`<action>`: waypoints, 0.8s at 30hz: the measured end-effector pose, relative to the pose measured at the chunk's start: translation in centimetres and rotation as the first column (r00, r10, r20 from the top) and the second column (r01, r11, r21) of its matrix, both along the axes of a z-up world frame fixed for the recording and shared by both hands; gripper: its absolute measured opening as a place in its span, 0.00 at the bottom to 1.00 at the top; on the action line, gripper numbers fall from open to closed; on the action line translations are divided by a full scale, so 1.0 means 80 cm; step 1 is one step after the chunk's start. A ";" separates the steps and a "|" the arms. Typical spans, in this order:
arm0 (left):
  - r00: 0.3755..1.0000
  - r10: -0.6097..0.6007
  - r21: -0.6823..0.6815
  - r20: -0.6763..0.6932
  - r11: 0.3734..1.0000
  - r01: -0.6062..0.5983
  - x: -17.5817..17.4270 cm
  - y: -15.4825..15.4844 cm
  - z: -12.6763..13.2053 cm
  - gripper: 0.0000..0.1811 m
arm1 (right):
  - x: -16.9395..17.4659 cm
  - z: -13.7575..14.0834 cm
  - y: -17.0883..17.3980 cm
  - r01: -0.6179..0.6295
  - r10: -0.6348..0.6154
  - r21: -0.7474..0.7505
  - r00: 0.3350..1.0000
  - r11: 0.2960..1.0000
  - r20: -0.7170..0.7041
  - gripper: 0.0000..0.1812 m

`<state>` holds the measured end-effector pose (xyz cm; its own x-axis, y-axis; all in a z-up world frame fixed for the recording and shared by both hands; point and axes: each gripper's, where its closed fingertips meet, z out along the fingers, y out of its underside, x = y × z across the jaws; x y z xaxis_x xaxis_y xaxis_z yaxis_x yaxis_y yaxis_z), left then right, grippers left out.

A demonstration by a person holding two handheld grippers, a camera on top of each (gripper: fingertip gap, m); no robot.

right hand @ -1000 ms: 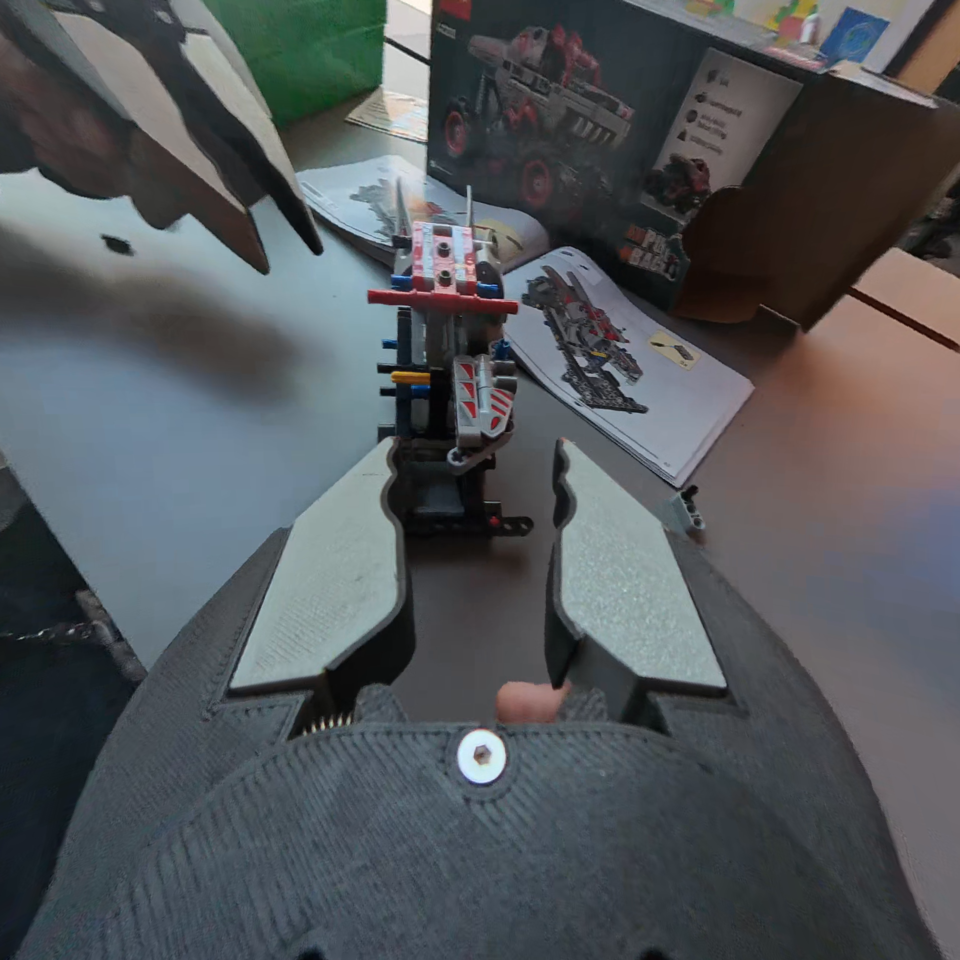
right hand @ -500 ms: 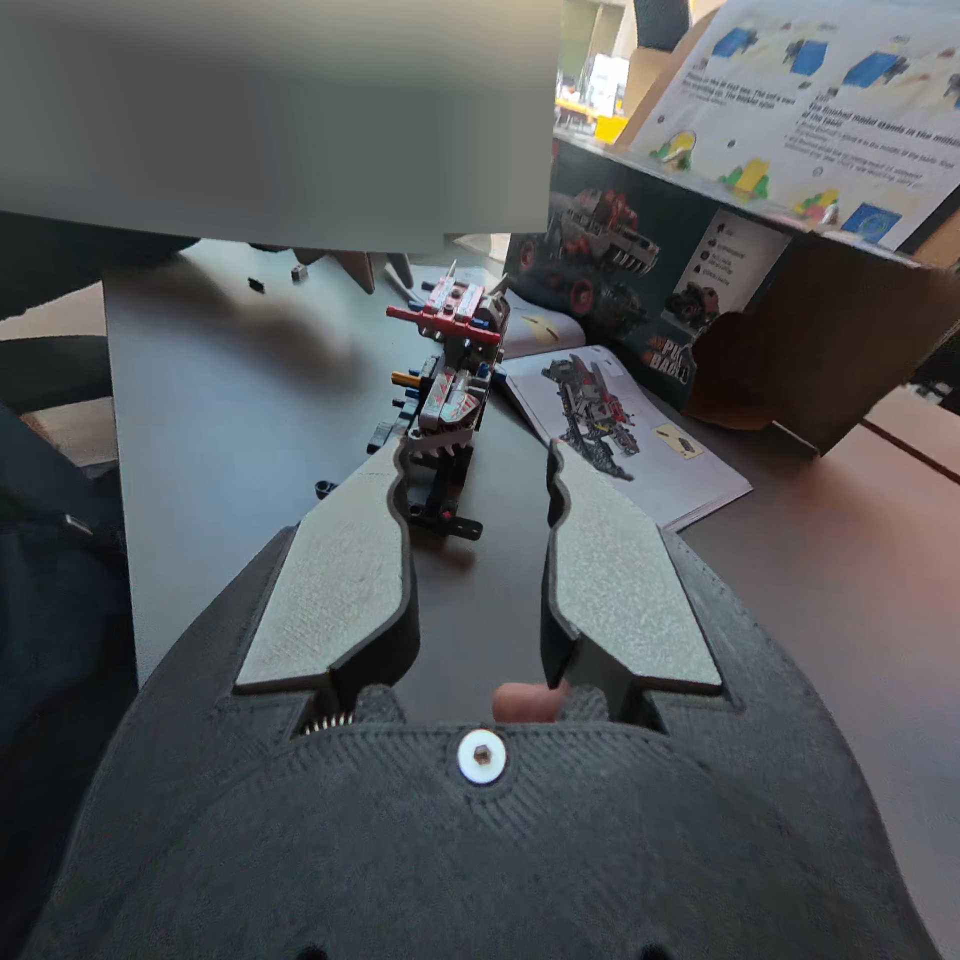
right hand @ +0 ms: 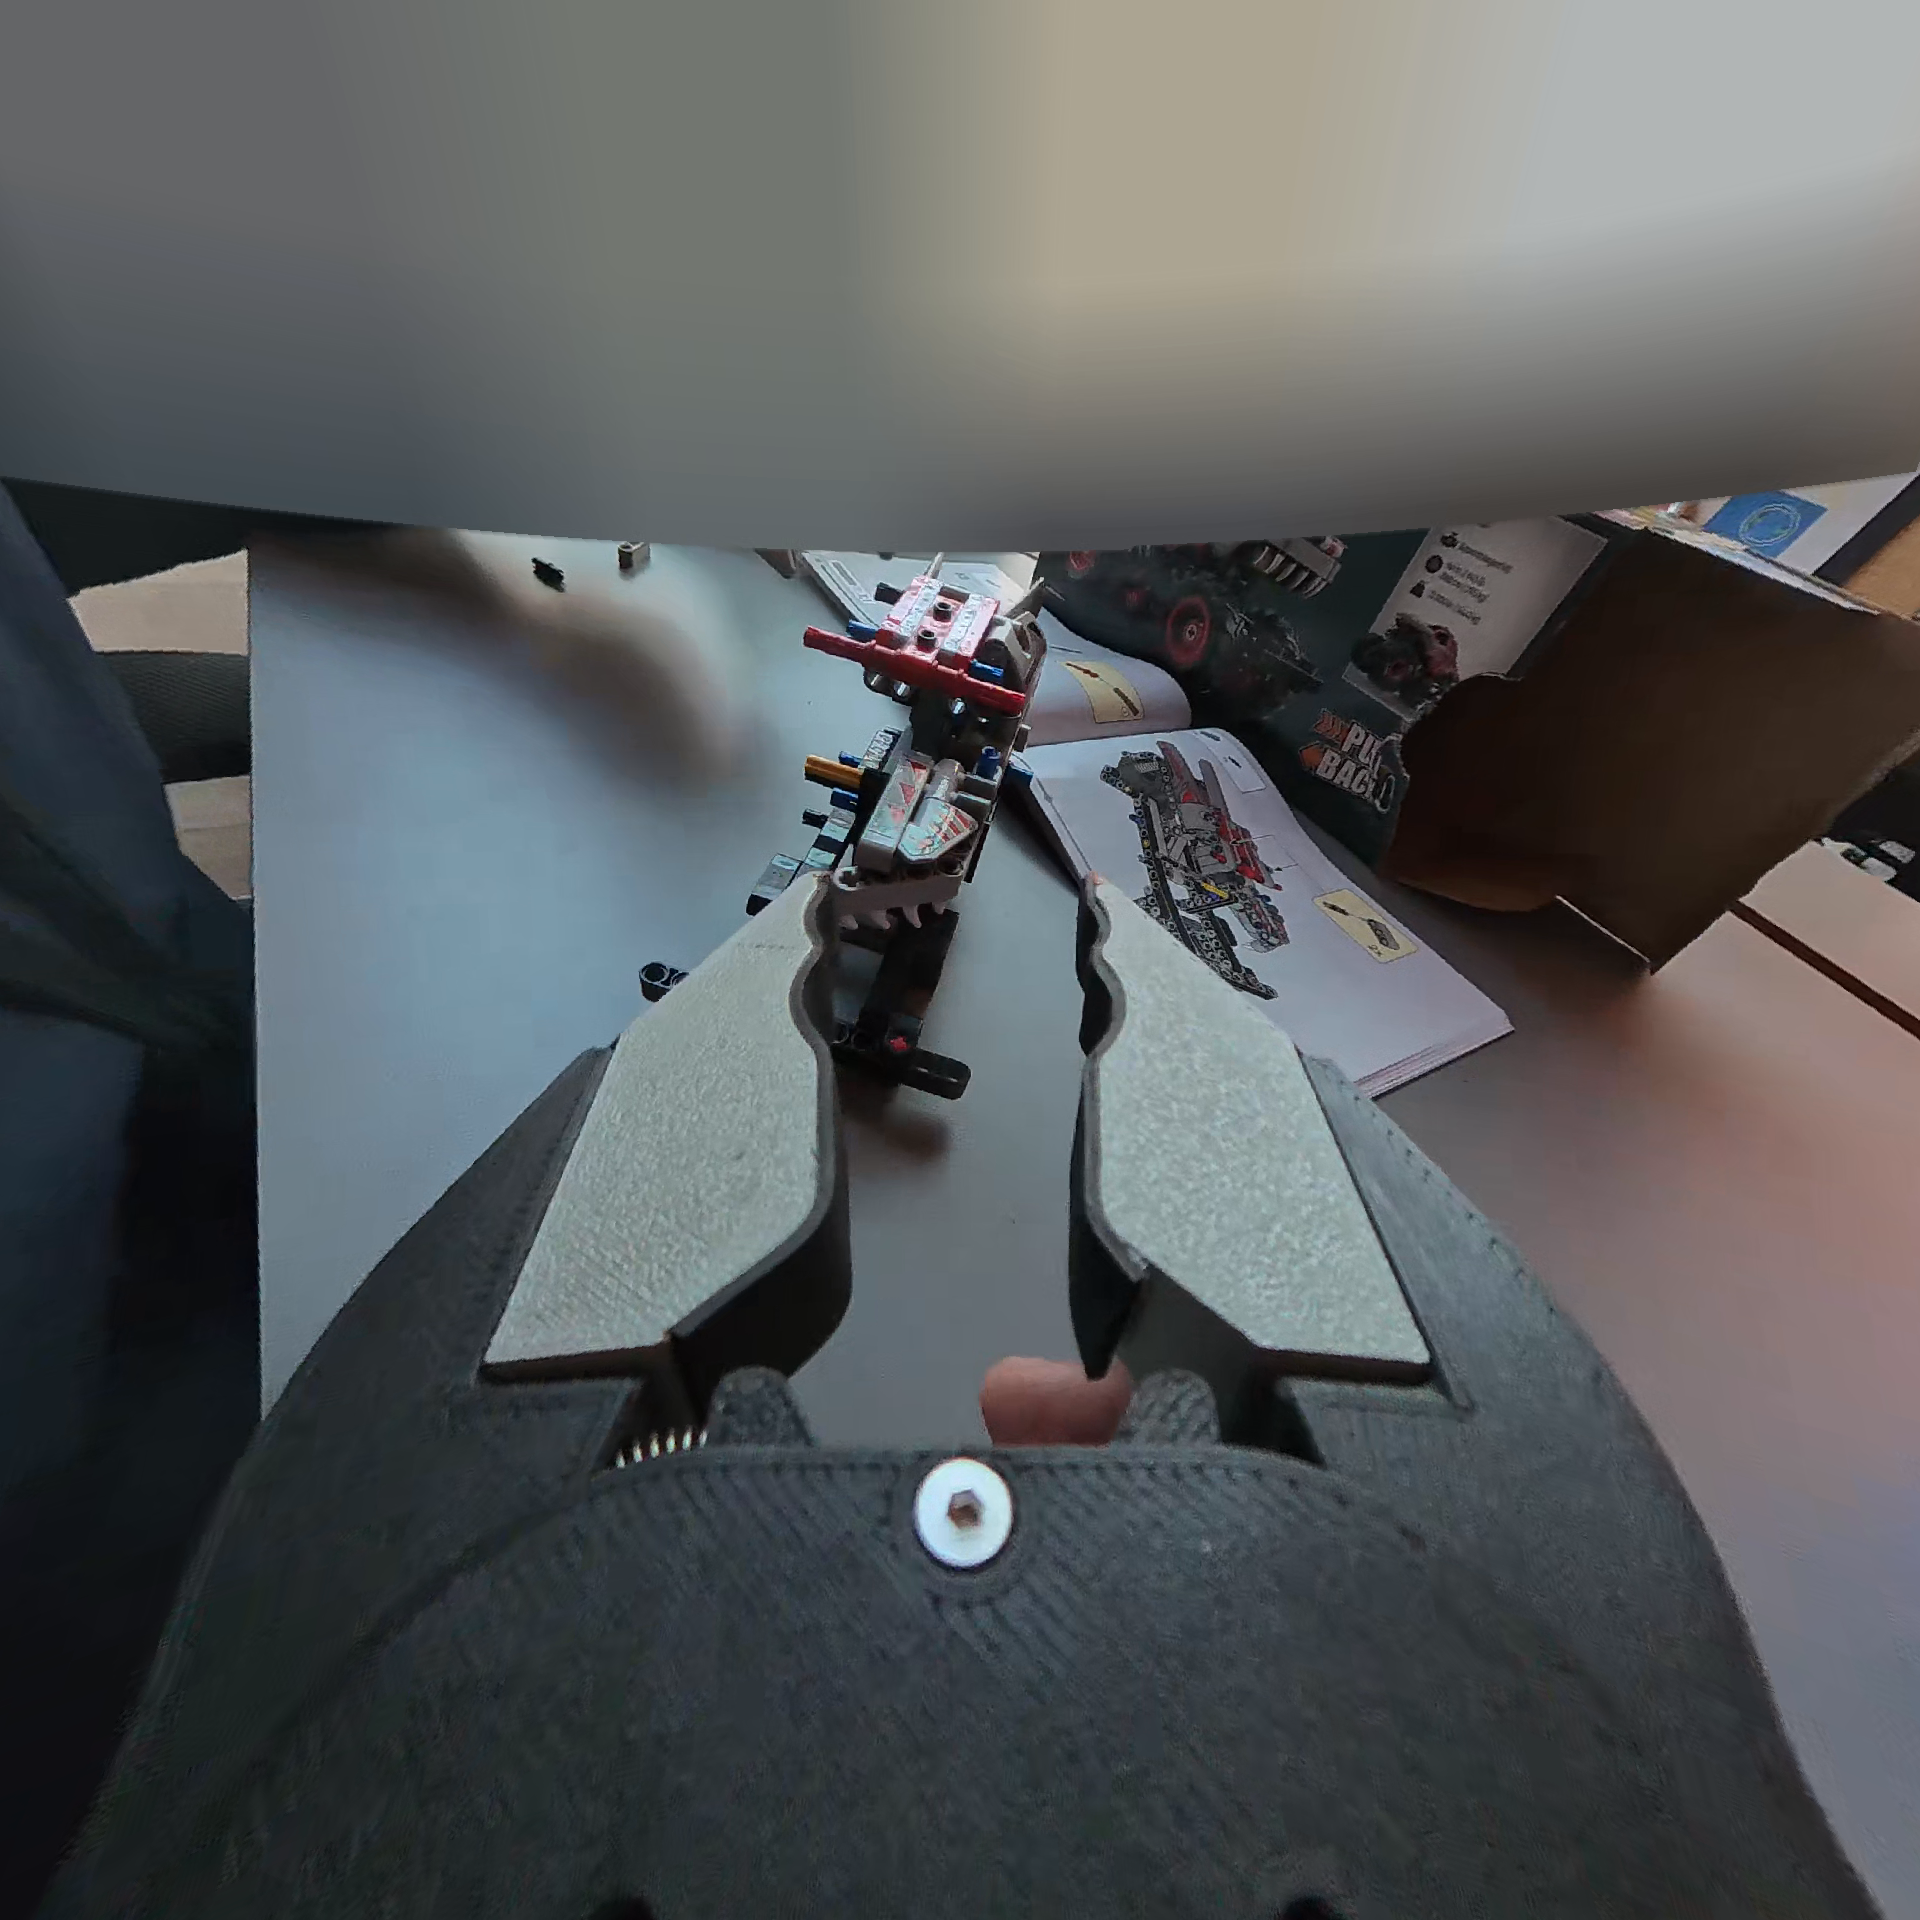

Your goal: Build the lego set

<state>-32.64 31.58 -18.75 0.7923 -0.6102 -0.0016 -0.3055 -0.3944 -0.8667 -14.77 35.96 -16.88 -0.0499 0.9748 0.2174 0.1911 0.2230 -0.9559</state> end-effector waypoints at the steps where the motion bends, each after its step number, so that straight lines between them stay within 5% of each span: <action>1: 1.000 -0.014 0.025 -0.017 1.000 0.015 0.003 0.000 0.002 0.26 | -0.002 -0.001 -0.002 -0.002 0.002 0.005 1.000 1.000 0.003 0.24; 7: 0.993 -0.103 0.116 -0.057 0.987 0.109 0.032 0.016 0.040 0.40 | -0.023 -0.012 -0.020 -0.004 -0.002 0.095 0.998 0.996 0.058 0.25; 11: 0.940 -0.170 0.122 -0.296 0.969 0.213 0.041 0.034 0.035 0.45 | -0.036 -0.022 -0.022 0.021 -0.038 0.167 0.994 0.986 0.102 0.24; 19: 0.840 -0.384 -0.007 -0.383 0.911 0.413 0.082 0.042 0.025 0.43 | -0.041 -0.031 -0.007 0.085 -0.118 0.226 0.984 0.970 0.137 0.18; 24: 0.811 -0.397 -0.076 -0.430 0.911 0.406 0.082 0.046 0.013 0.39 | -0.041 -0.031 -0.004 0.098 -0.132 0.221 0.981 0.970 0.142 0.16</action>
